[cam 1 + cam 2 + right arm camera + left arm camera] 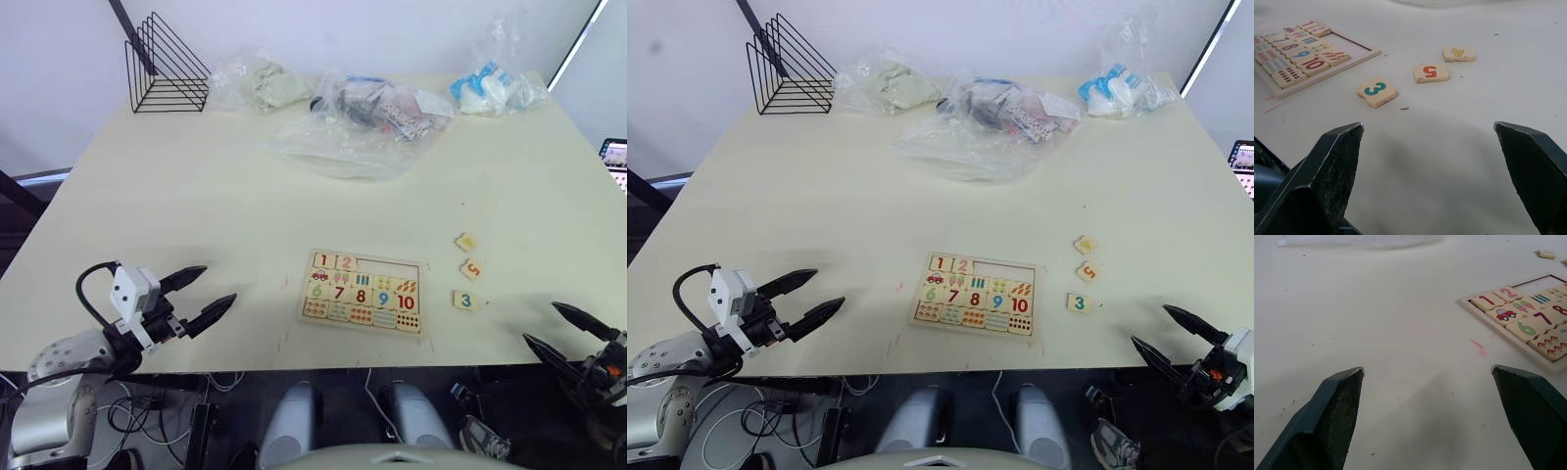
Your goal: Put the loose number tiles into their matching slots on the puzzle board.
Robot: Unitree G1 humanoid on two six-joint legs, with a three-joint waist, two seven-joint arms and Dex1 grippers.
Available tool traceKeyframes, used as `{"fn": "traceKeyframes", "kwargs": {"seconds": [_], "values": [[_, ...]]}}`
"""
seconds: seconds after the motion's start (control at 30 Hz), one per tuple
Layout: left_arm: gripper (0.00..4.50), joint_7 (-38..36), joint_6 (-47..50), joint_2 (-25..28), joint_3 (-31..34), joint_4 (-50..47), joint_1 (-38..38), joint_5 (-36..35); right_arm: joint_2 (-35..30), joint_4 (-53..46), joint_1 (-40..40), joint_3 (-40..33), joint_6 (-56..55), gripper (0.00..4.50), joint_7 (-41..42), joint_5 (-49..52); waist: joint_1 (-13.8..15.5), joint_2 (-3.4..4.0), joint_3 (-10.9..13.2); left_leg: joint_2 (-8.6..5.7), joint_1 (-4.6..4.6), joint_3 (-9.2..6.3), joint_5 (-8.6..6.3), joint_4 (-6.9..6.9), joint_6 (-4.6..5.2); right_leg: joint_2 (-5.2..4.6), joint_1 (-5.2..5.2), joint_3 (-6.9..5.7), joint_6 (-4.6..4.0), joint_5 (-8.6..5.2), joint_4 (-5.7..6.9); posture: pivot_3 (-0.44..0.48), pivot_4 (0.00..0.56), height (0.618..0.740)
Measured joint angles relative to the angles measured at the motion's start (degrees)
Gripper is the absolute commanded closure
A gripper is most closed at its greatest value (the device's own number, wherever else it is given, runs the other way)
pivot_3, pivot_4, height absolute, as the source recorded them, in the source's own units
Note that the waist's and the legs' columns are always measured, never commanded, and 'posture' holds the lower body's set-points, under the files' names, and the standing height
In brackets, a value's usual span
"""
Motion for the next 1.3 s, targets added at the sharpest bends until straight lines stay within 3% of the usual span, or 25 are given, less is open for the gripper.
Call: {"fn": "traceKeyframes", "kwargs": {"seconds": [0.33,0.63,1.07,1.3], "values": [[0.07,-13.33,-3.94,5.78,-2.97,6.86,-6.6,-1.31,-3.22,-4.0,-2.67,0.79,2.64,0.0,1.4,-0.04,0.01,0.0,0.0,-0.01,-0.01,0.31,0.0,0.0,0.0,0.02,0.0,-0.03,0.0,0.0,-0.04,0.0,0.15,0.74],[0.07,-31.42,-7.4,10.19,-9.51,16.64,-17.57,-4.09,-10.08,-6.41,-6.02,5.65,7.63,0.0,4.23,-2.35,-0.1,0.0,0.02,-0.03,-0.03,0.35,0.0,0.01,0.0,0.06,-0.01,-0.03,0.01,0.01,-0.04,0.0,0.15,0.74],[0.07,-31.78,-14.9,15.55,-24.25,22.56,-26.31,-9.13,-14.12,-5.63,-16.96,17.39,10.14,0.0,7.33,-9.71,-0.13,-0.02,0.05,-0.02,-0.1,0.31,0.0,0.04,0.01,0.06,-0.08,-0.04,0.02,0.02,-0.02,0.0,0.15,0.74],[0.07,-31.81,-18.01,17.52,-27.97,23.96,-27.72,-10.46,-16.32,-2.69,-21.97,22.97,10.11,0.0,7.42,-16.1,-0.13,-0.01,0.06,-0.05,-0.12,0.31,0.0,0.04,0.0,0.07,-0.1,-0.05,0.02,0.02,-0.02,0.0,0.15,0.74]]}}
